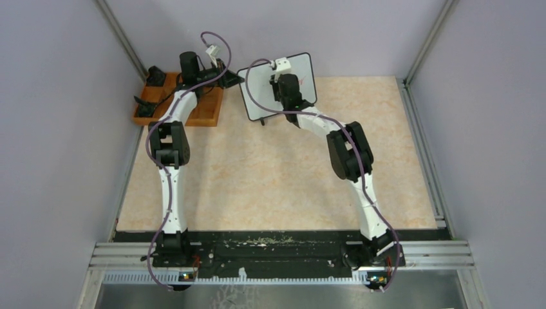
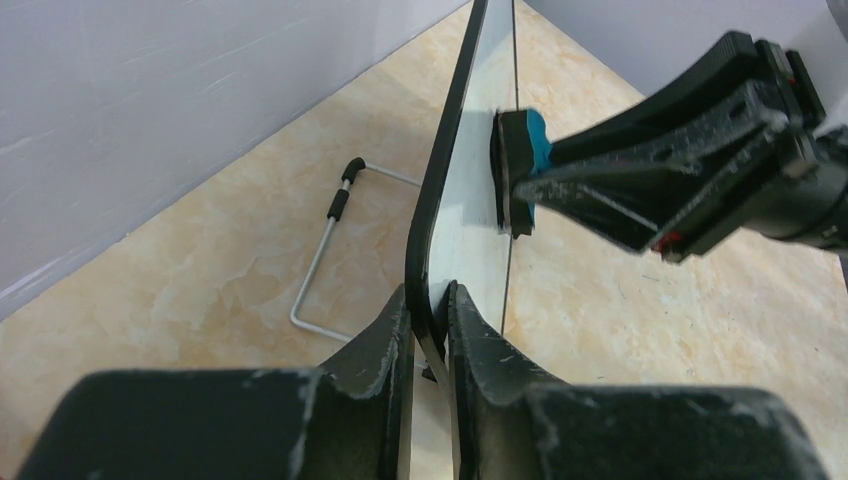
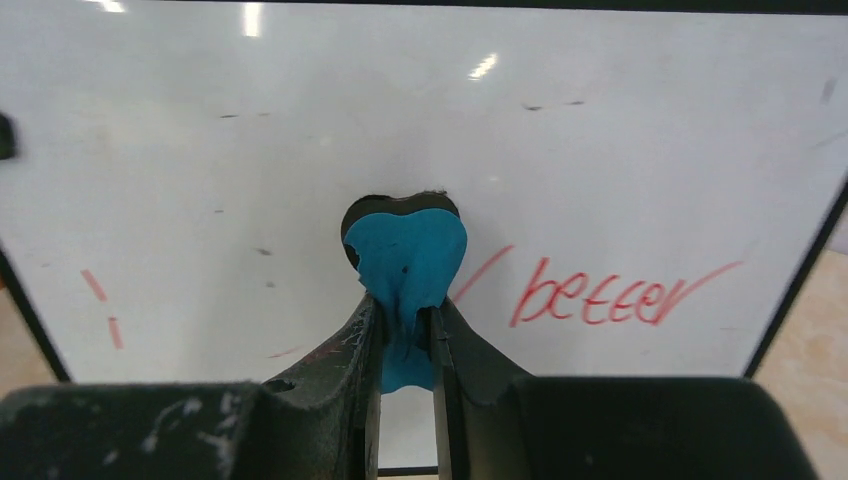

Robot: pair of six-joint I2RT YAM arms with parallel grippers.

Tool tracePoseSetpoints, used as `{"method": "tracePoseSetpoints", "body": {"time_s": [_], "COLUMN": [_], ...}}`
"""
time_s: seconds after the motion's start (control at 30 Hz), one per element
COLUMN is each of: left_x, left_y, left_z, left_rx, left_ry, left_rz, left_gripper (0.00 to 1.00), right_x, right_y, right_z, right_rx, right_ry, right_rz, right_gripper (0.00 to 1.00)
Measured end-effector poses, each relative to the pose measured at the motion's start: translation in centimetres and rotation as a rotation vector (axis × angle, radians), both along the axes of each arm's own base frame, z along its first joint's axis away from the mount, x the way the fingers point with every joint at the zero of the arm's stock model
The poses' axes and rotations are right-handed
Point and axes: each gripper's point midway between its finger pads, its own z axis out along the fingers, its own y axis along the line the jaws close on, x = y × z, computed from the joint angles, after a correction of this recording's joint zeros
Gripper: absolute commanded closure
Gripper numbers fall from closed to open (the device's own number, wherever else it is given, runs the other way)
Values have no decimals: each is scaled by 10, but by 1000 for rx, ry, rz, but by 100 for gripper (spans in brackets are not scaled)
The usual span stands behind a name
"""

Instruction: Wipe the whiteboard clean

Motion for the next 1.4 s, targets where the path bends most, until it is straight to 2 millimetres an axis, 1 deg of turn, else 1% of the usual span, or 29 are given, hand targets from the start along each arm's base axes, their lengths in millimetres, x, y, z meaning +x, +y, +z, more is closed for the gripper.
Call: {"method": "tracePoseSetpoints", "body": {"time_s": [0.1,0.3,0.67,0.93,1.07,1.13,1.3,1.4], "left_x": [0,-1,-5,-6,-6,-6,-6,-6], "left_y": [0,0,0,0,0,0,-1,-1], "left_z": [0,2,3,3,3,3,3,3], "left_rx": [2,9,19,20,19,19,19,17], "left_ry": [1,-4,1,2,2,2,4,6], "left_rz": [-1,-3,-9,-14,-14,-14,-14,-16], "left_gripper": [100,100,100,100,100,100,100,100], "right_x": [9,19,28,41,43,43,39,34], "right_y": [-25,-63,-97,-142,-150,-148,-132,-114], "right_z": [1,-3,-7,-7,-9,-9,-9,-9], "right_rx": [-9,-27,-65,-65,-59,-55,-55,-58], "right_ry": [-2,2,-2,2,9,11,12,14], "right_rz": [-44,-108,-169,-239,-247,-240,-209,-178], "right_gripper": [100,100,100,100,100,100,100,100]}}
